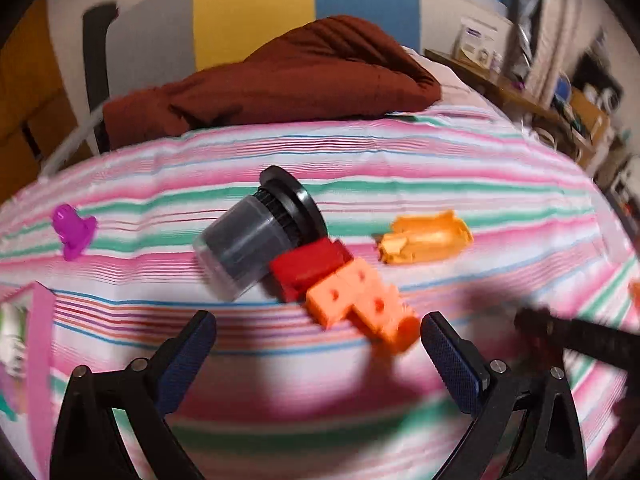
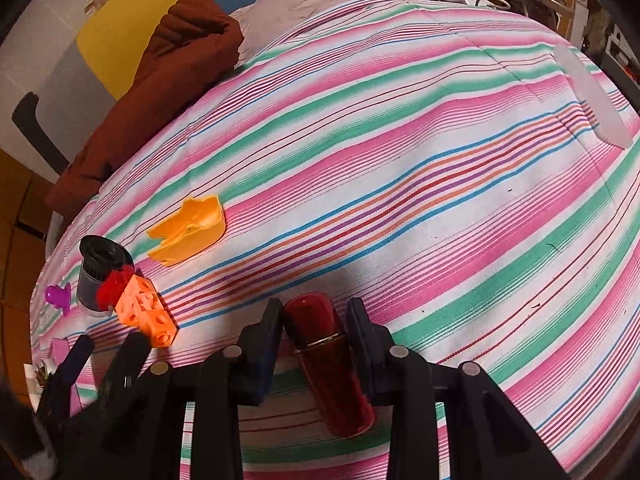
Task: Organize rigid objects
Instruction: 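Move the open left gripper over the orange cube blocks while the right gripper holds the red tube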
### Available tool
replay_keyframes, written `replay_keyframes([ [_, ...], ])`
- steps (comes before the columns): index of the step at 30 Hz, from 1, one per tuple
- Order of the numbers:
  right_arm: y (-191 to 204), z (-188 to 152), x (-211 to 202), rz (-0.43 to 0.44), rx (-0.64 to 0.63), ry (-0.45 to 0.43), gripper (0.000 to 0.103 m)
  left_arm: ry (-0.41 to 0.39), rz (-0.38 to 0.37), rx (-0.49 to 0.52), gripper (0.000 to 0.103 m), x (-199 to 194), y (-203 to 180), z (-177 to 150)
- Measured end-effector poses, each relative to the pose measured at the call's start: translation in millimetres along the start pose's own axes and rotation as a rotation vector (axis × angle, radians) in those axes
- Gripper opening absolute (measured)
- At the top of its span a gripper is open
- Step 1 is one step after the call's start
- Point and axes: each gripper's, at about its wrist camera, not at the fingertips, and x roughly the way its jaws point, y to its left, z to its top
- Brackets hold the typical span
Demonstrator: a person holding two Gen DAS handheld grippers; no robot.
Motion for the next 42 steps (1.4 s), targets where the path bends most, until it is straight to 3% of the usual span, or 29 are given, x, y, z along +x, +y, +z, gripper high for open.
replay_keyframes([
  [6, 2.0, 0.8, 2.2, -0.002, 0.002, 0.003, 0.033, -0.038, -0.075, 0.037, 0.095, 10.8, -2.0, -7.8],
  [9, 0.9, 1.6, 2.6, 0.004, 0.009, 0.004, 0.033, -0.043, -0.126, 0.073, 0.081, 2.7, -2.5, -14.3],
  [11, 1.1, 1.6, 2.8, 0.004, 0.009, 0.004, 0.033, -0.040, -0.107, 0.118, 0.066, 0.0, -3.5, -20.2],
  [17, -1.0, 0.1, 1.6, 0.012, 0.014, 0.001, 0.033, -0.052, -0.152, 0.138, 0.044, -16.9, 11.7, -38.4],
  [26, 0.3, -3.5, -0.5, -0.002, -0.004, -0.002, 0.033, -0.073, -0.143, 0.172, 0.043, -36.6, 21.1, -60.9],
  [29, 0.2, -4.4, -1.5, -0.005, -0.006, -0.003, 0.033, -0.063, -0.104, 0.199, 0.048, -34.1, 12.7, -58.0],
  [37, -1.0, -5.2, -1.6, 0.002, 0.002, -0.009, 0.033, -0.071, -0.059, 0.226, 0.049, -11.4, -17.1, -26.1],
  [38, -1.4, -5.4, -1.7, 0.004, 0.003, -0.010, 0.033, -0.038, -0.049, 0.232, 0.048, -2.3, -16.4, -26.6],
  [42, -0.2, -4.7, -1.0, -0.005, -0.009, -0.009, 0.033, -0.063, -0.075, 0.222, 0.040, -5.2, -10.4, -31.0],
])
